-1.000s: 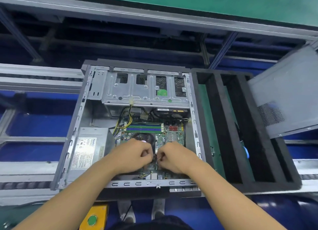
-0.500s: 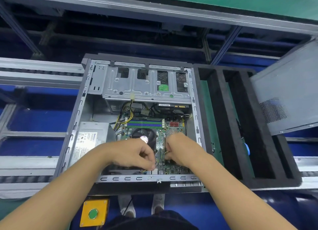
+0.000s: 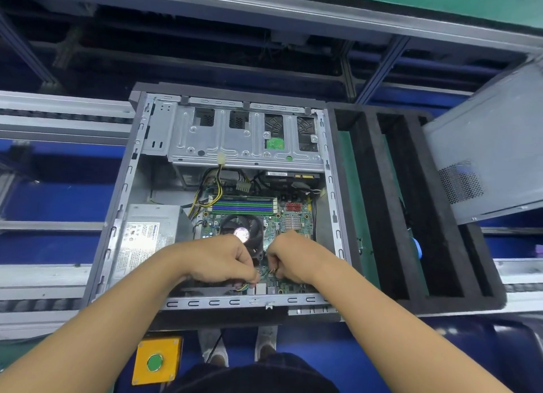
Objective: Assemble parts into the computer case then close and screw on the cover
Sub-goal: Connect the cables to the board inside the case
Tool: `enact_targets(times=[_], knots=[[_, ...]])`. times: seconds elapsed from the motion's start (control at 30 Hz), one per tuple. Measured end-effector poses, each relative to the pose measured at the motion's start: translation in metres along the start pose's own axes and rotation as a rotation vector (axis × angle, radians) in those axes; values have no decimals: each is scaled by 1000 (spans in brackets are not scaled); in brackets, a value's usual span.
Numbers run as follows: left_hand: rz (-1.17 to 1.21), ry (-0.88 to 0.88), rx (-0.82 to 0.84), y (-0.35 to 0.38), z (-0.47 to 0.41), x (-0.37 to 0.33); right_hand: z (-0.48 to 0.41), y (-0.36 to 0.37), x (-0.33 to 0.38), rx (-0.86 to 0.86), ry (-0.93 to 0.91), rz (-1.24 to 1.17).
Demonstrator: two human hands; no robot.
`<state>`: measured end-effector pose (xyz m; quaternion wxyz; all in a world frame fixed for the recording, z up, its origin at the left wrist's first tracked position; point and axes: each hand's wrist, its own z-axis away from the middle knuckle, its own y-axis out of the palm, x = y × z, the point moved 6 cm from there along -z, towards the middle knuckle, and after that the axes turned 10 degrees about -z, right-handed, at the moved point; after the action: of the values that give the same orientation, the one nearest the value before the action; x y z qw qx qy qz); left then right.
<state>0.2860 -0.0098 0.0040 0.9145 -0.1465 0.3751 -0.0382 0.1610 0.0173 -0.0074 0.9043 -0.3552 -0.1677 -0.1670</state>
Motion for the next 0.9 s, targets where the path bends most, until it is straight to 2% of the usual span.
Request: enact_targets(times=[0.2, 0.43, 0.57, 0.67, 0.8, 0.9], knots=[[67, -49, 84, 3, -5, 2, -3, 3, 2, -5, 7, -37], [-27, -155, -128, -10, -14, 21, -4, -1, -6, -157, 24, -68], [-41, -149, -221, -17, -14, 20, -5, 3, -8, -134, 5, -35], [-16, -112, -156, -15, -10, 16, -6, 7, -5, -86, 1, -3], [-53, 0, 91, -4, -1, 8, -5, 6, -3, -97, -36, -8], [-64, 121, 131, -4, 5, 0, -2, 3, -1, -125, -74, -39]])
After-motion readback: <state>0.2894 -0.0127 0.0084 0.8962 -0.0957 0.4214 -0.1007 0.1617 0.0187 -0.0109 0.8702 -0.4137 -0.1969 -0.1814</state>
